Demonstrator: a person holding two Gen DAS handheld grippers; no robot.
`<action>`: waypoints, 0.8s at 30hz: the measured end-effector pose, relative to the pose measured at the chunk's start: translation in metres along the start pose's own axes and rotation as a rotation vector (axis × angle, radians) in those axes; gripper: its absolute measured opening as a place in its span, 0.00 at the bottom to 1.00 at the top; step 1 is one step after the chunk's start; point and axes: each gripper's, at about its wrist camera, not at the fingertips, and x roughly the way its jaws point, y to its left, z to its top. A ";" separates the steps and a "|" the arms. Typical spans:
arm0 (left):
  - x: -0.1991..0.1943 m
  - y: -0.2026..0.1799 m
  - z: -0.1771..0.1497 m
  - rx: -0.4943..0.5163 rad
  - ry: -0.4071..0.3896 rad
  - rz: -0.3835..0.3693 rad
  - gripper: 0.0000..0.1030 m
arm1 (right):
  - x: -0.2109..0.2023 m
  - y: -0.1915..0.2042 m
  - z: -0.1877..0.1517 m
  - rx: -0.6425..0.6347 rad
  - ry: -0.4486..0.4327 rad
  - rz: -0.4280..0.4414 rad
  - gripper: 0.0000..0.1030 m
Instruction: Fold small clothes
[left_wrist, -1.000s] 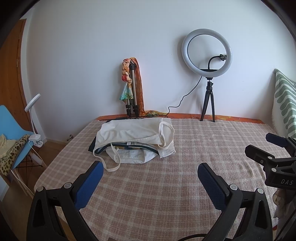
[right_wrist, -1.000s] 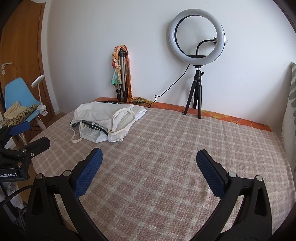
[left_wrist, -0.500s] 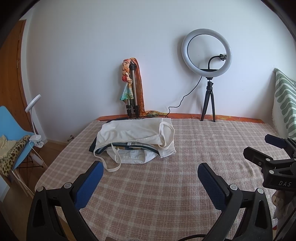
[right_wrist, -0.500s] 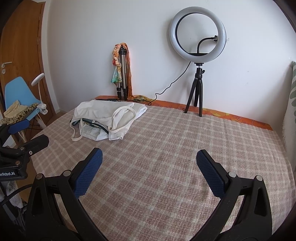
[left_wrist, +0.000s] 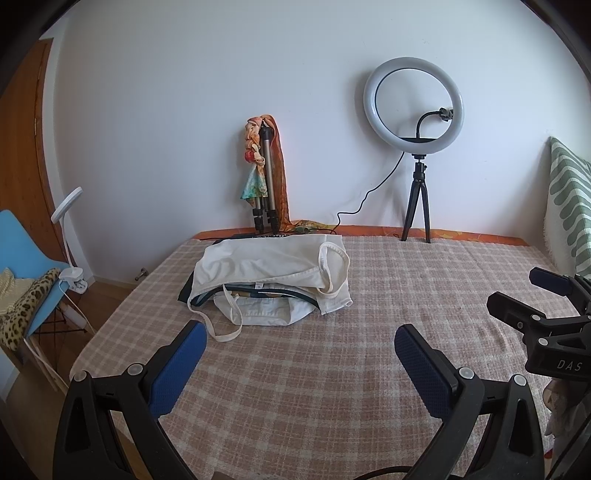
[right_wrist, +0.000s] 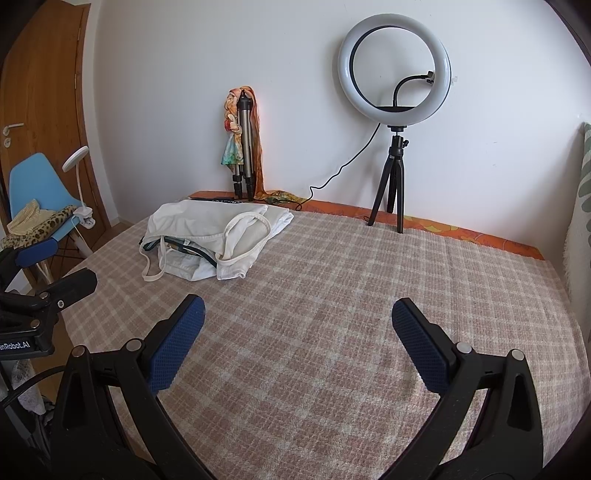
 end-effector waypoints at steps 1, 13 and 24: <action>0.000 0.000 0.000 0.001 0.000 0.001 1.00 | 0.000 0.000 0.000 0.000 0.000 0.000 1.00; 0.002 0.003 -0.001 0.004 -0.001 0.023 1.00 | 0.000 0.000 0.000 -0.001 0.000 0.000 1.00; 0.001 -0.001 -0.003 0.024 -0.015 0.027 1.00 | 0.000 0.000 0.000 -0.001 0.002 0.002 1.00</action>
